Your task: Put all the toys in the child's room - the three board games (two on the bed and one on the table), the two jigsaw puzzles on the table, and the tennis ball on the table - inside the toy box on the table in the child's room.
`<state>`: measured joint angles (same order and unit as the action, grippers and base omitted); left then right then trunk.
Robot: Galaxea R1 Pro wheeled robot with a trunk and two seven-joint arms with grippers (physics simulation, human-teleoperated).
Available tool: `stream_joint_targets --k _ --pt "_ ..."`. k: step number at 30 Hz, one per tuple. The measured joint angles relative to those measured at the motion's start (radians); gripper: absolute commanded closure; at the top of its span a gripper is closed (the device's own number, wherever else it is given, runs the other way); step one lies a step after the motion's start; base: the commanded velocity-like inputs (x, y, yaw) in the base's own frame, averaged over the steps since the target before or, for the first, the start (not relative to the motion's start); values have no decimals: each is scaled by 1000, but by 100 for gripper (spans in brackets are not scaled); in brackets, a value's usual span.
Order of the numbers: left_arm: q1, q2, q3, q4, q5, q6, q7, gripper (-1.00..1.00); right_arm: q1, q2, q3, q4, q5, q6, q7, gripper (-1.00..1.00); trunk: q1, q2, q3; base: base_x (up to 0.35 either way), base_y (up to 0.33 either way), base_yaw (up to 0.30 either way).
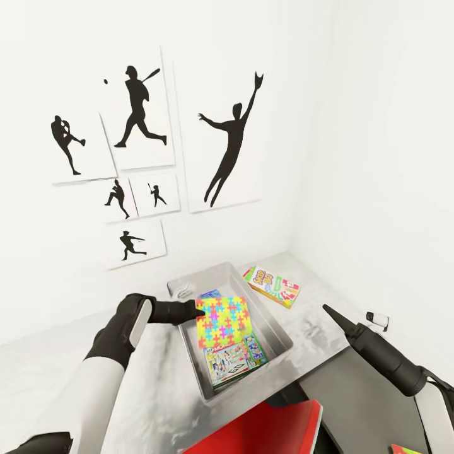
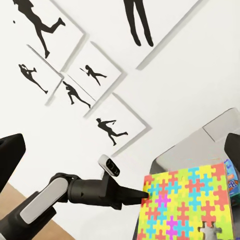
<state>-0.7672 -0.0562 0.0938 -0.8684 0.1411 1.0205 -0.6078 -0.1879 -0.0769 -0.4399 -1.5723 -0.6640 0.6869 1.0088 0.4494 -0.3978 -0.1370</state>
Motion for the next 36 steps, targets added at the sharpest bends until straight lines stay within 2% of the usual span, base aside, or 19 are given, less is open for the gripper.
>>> stream_joint_targets --k 10,19,36 --pt "1 -16 -6 38 2 0 0 100 0 -1 0 0 -2 1 0 -100 0 0 0 0 0 0" --pt "1 -49 -13 115 -1 -5 5 100 0 -1 -1 0 -3 1 0 -100 0 0 0 0 0 0" --pt "1 -52 -15 129 1 -7 6 100 0 -1 -1 0 -3 2 0 -100 0 0 0 0 0 0"
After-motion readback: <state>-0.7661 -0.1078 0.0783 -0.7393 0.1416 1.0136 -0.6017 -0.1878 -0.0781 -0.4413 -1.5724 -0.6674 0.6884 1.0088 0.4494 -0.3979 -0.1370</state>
